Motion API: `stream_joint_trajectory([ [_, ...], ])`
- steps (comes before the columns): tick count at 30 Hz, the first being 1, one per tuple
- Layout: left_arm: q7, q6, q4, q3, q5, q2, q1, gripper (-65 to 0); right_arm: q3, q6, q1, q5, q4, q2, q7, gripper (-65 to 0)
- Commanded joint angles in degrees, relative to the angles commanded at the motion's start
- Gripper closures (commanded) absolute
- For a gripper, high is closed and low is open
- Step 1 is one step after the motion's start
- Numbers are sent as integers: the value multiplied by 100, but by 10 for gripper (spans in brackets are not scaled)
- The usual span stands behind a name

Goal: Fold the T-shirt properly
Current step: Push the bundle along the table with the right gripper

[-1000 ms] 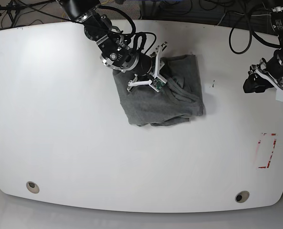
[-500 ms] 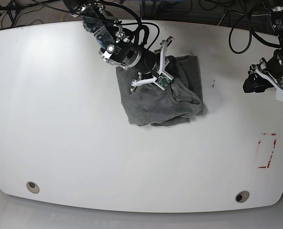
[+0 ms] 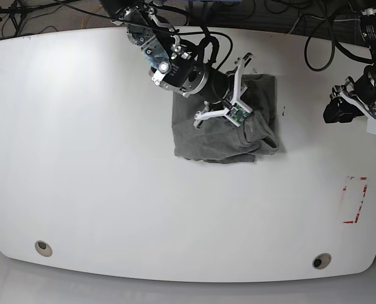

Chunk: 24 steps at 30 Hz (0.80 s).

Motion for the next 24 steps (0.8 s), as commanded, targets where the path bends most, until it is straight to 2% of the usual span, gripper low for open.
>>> stream_joint_trajectory([
  [5,0,0,0,0,0,0,0,-293,-378,0,132,0,-422,-167,0,-14],
  [9,0,0,0,9,0,0,0,-293,-422,0,281,0,-730,-352,0,-16],
  [11,0,0,-9,9,0,0,0,-293,-440,0,334,0,-905,-457,0,-41],
  [21,0,0,0,0,0,0,62,-293,-431,0,870,0,-1459,-853,9,-339],
  [24,0,0,9,-53,-18,-26,62,-293,-431,0,985,0,-1512,-914,9,-390],
])
